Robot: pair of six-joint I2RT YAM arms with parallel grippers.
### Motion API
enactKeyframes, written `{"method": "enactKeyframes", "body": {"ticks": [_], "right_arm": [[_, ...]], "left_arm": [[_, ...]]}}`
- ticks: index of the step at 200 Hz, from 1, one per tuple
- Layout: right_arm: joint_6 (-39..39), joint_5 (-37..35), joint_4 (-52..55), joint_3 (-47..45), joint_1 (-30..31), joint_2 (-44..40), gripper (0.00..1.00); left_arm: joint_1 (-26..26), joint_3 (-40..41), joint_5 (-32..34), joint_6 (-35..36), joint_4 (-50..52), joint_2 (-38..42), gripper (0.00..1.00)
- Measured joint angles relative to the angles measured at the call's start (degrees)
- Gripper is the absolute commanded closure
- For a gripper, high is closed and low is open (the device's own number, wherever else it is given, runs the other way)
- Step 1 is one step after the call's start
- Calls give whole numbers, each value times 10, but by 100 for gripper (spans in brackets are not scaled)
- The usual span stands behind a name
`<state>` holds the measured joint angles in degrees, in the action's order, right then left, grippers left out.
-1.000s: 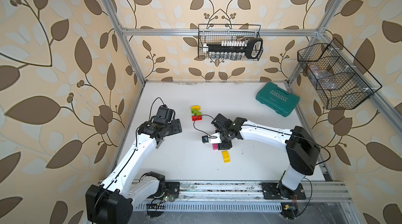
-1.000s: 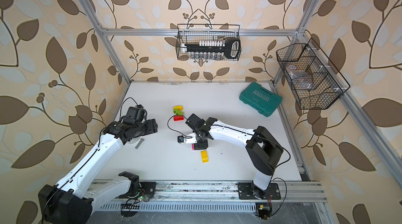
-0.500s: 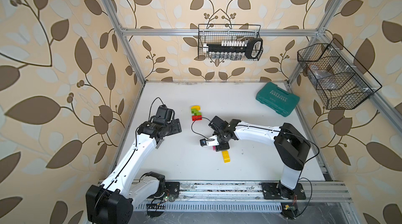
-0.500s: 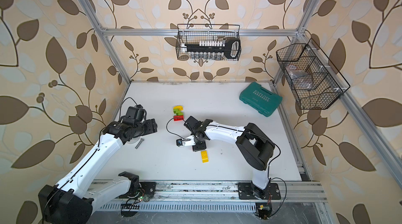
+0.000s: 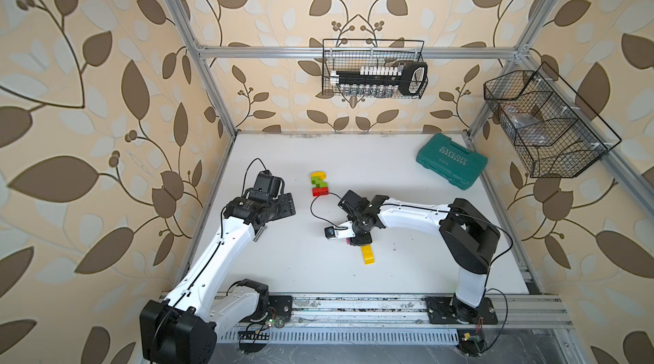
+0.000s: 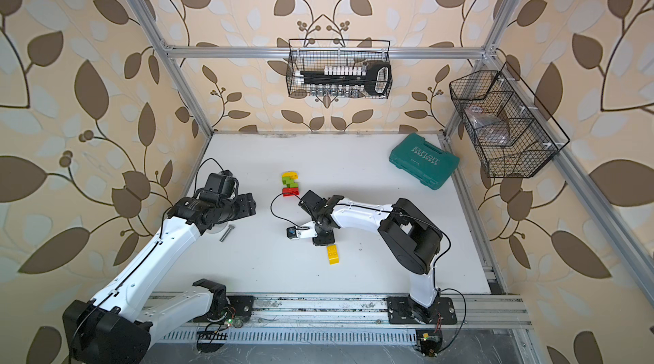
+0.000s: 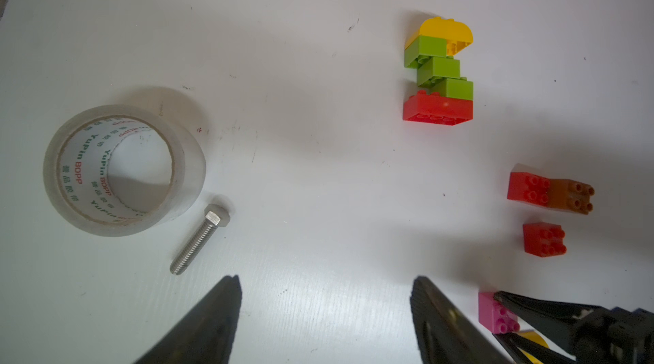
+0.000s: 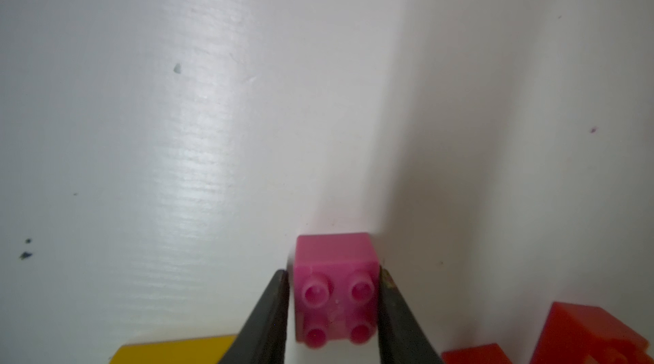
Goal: Assemble the letter s with lego
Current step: Adjust the lego brick at the center of the board, then assemble the lego brick with the lego brick.
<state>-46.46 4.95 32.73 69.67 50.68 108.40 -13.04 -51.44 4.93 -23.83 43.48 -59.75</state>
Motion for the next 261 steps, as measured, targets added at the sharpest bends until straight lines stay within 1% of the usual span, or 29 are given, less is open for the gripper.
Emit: {"method": "enactKeyframes", "body": {"ticks": [34,55,72,87,110,131,159,193,261], "right_arm": [[3,0,-3,0,-1,0,82],[2,0,4,0,-3,-7,86],[-6,2,23,2,-13,-24,85],[-22,5,48,17,-33,-39,86],[-53,8,87,68,-75,-43,86],[-75,9,115,114,-99,-31,86],[-92,17,136,148,-106,2,86],[-107,24,154,155,-116,42,86],[-137,26,164,163,-123,51,87]], "left_arm": [[0,0,0,0,0,0,22],[0,0,0,0,0,0,22],[0,0,0,0,0,0,22],[0,0,0,0,0,0,22],[0,0,0,0,0,0,22],[0,0,0,0,0,0,22],[0,0,0,0,0,0,22],[0,0,0,0,0,0,22],[0,0,0,0,0,0,22]]}}
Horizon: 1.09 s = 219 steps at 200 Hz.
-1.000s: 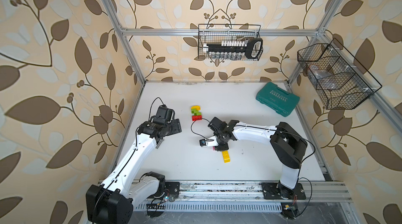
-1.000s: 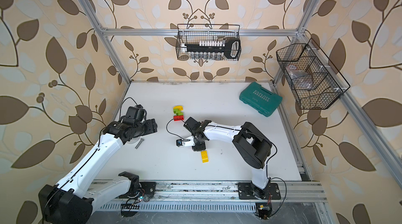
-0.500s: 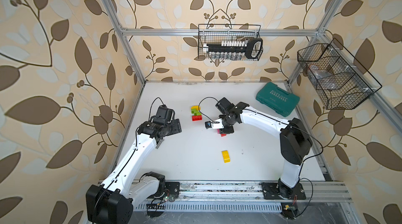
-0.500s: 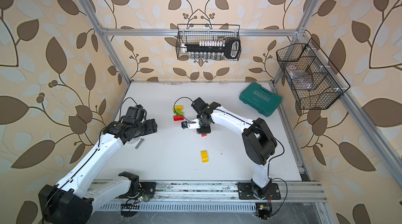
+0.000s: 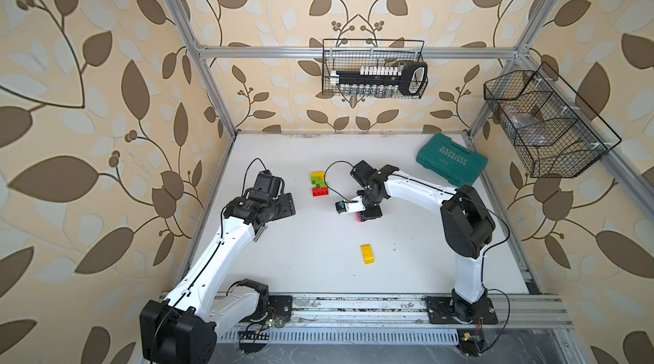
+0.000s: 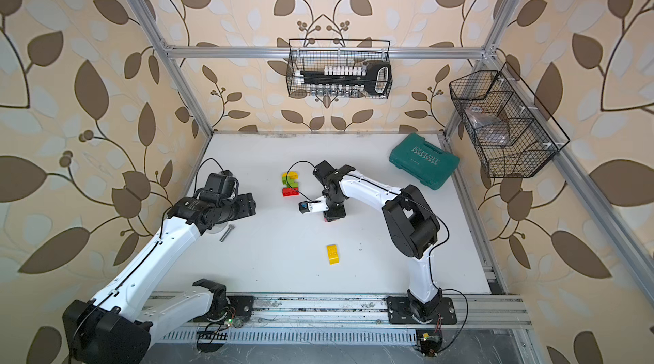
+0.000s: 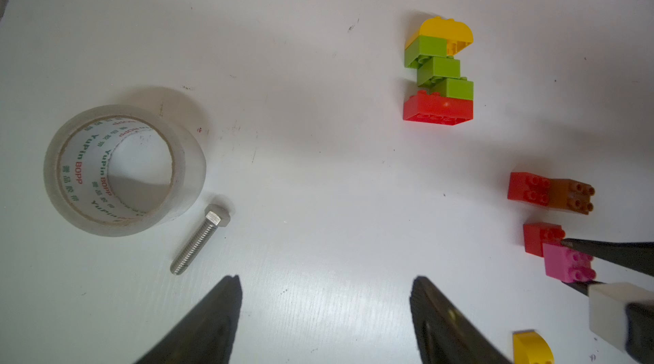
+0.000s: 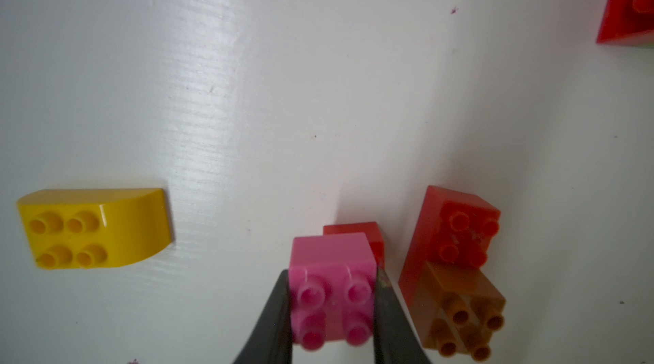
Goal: Assemble the letter s with lego
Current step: Assemble the lego brick with the lego brick.
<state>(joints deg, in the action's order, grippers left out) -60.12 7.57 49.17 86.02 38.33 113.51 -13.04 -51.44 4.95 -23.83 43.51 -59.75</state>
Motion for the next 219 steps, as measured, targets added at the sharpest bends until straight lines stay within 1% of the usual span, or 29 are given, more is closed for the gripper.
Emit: {"method": "enactKeyframes", "body": {"ticks": [87,219], "right_arm": [[-23,7,2,9,-2,22,89],[-23,13,4,34,-6,26,90]], "left_arm": [[0,0,0,1,0,0,22],[0,0,0,1,0,0,22]]}}
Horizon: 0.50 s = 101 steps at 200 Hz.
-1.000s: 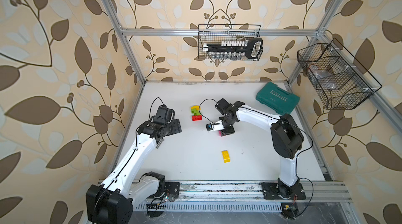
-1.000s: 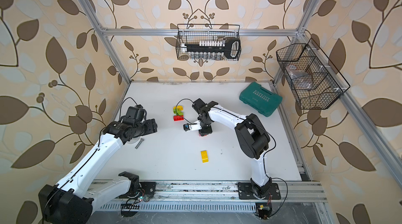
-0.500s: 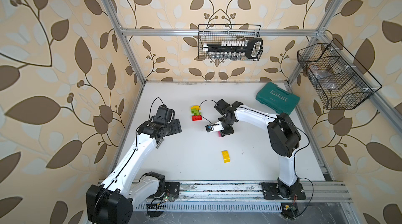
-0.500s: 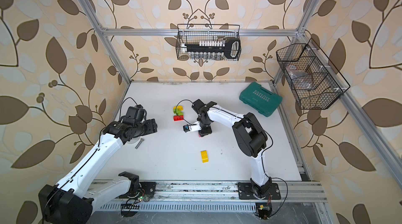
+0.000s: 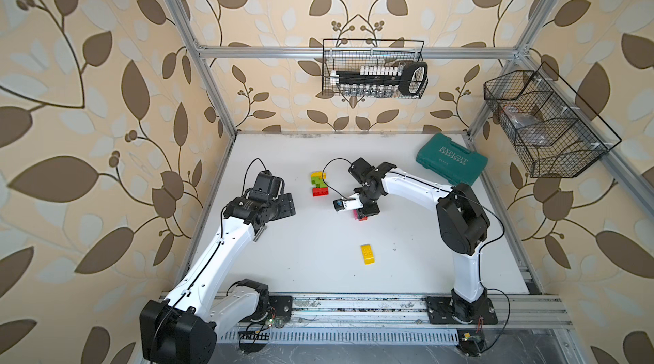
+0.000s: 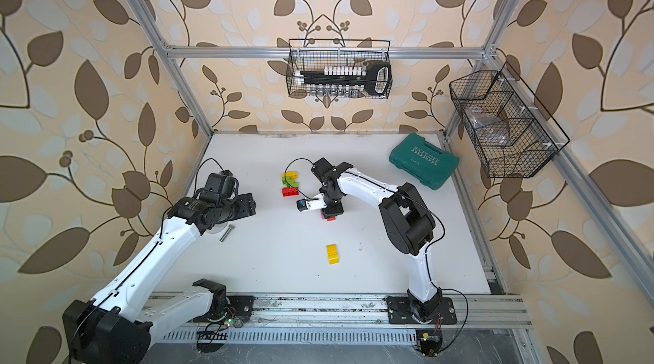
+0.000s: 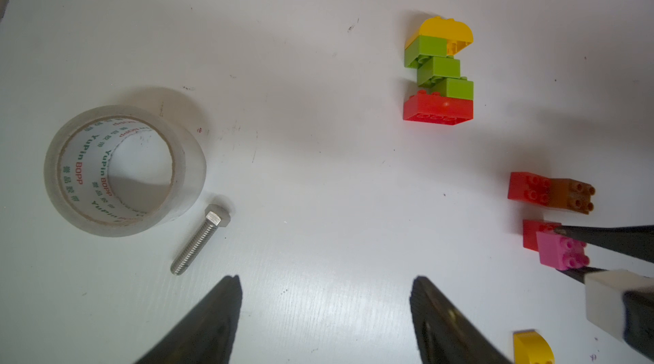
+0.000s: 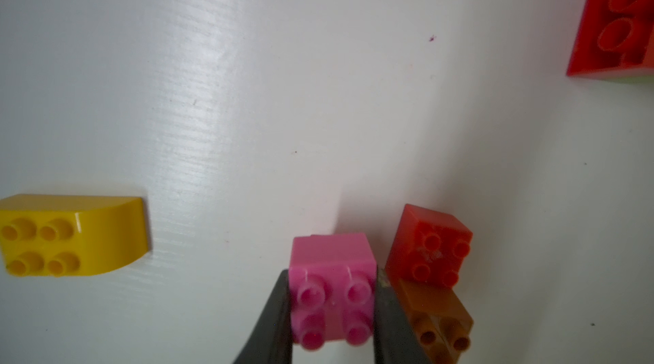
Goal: Assemble the letter s with lego
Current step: Assemble the lego brick with the lego brick.
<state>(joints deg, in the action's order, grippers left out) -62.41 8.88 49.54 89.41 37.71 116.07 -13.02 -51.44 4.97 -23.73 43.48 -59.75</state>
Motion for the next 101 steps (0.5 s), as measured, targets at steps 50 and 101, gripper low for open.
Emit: {"method": "enactKeyframes", "body": {"ticks": [50,101], "right_arm": [[2,1,0,6,-3,15,90],[9,2,-1,10,-3,19,90]], "left_arm": [[0,0,0,0,0,0,22],[0,0,0,0,0,0,22]]}}
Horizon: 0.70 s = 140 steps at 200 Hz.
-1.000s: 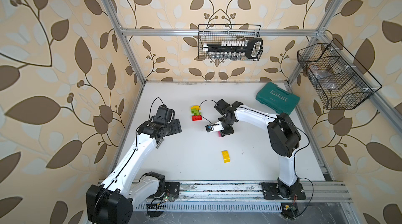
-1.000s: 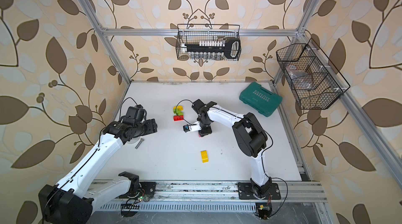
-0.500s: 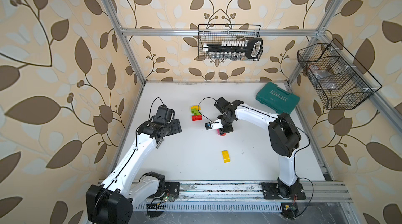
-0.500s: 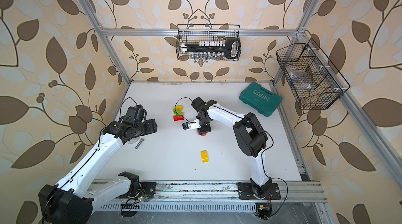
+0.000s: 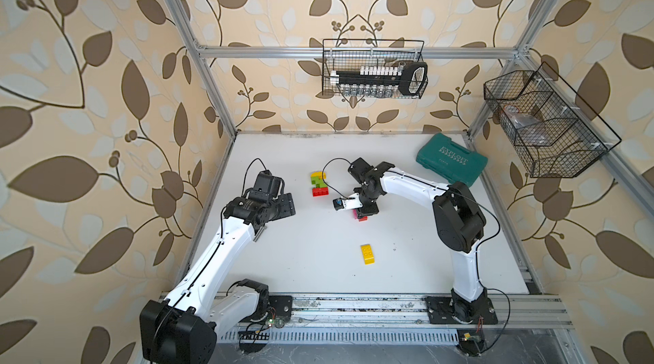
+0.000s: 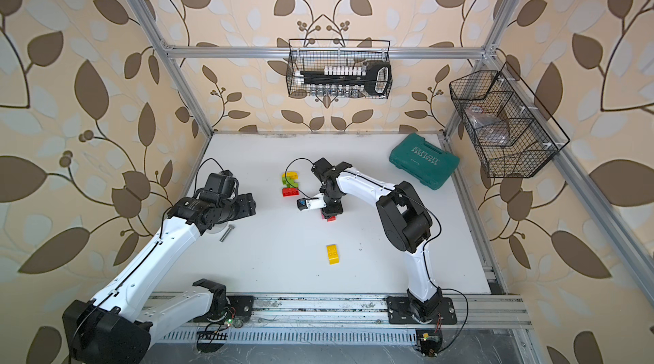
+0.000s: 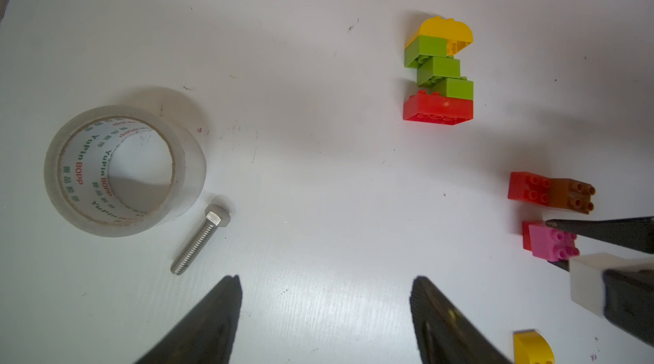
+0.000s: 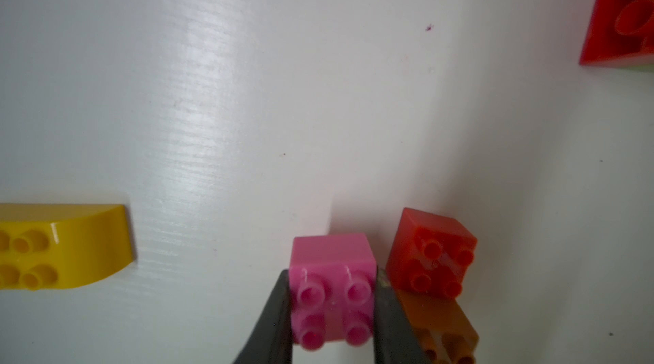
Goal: Assemble the letter s with lego
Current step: Assemble the lego brick with the lego brick.
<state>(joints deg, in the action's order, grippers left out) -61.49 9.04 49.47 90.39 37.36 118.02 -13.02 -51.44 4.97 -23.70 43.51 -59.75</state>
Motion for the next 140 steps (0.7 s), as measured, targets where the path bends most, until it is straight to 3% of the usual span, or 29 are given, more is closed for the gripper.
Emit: {"method": "enactKeyframes", "body": {"ticks": [140], "right_arm": [[7,4,-41,-45,-2,-25,91]], "left_arm": [[0,0,0,0,0,0,22]]}}
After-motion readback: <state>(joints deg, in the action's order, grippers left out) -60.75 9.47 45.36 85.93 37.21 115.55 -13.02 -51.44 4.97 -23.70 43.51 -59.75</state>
